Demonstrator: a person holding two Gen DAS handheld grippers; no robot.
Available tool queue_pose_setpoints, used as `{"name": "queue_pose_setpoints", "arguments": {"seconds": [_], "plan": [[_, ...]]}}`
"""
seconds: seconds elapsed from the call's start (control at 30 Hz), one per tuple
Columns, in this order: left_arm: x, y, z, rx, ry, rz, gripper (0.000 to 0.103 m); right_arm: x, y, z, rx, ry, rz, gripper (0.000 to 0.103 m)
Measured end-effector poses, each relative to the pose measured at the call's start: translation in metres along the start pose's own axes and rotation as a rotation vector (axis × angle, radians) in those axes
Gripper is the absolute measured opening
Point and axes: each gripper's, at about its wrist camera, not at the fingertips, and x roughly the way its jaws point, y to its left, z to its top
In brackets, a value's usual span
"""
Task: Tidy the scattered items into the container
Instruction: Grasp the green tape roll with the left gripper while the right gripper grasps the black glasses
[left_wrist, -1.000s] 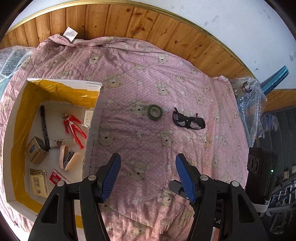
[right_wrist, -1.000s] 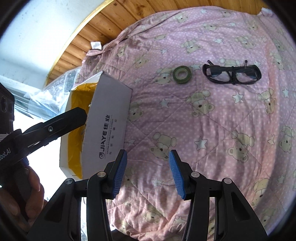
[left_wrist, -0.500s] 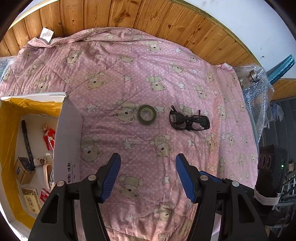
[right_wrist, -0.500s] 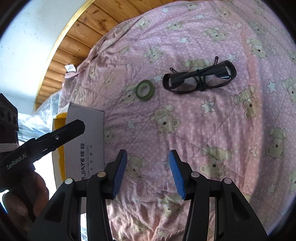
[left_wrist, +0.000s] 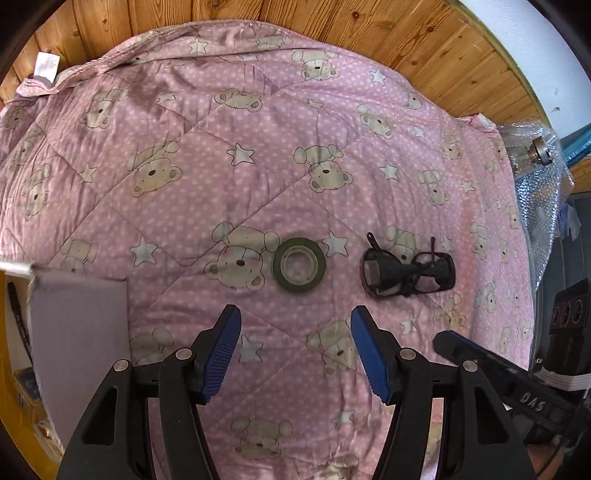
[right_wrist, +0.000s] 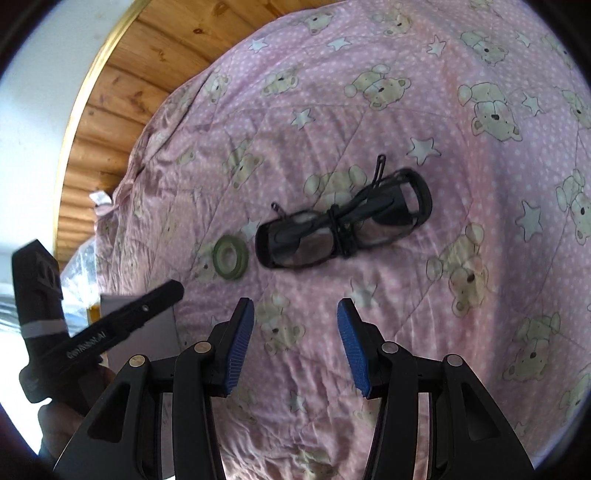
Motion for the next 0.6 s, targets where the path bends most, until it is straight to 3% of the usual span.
{"name": "queue_pose_setpoints", "arguments": {"seconds": [0.17, 0.3, 0.47, 0.6], "plan": [[0.024, 0.002, 0.019, -0.006, 0.020, -0.006, 0.063, 0.011, -0.008, 0.022, 0.039, 0.001, 0.002, 0.051], [0.044, -0.001, 0.029, 0.000, 0.034, -0.004, 0.063, 0.023, -0.020, 0.033, 0.132, 0.017, 0.052, 0.051], [0.070, -0.008, 0.033, 0.030, 0.060, 0.004, 0.063, 0.043, -0.033, 0.047, 0.230, 0.025, 0.042, 0.051], [0.073, -0.014, 0.026, 0.084, 0.007, 0.041, 0.061, 0.050, -0.038, 0.057, 0.249, 0.002, 0.026, 0.049]]}}
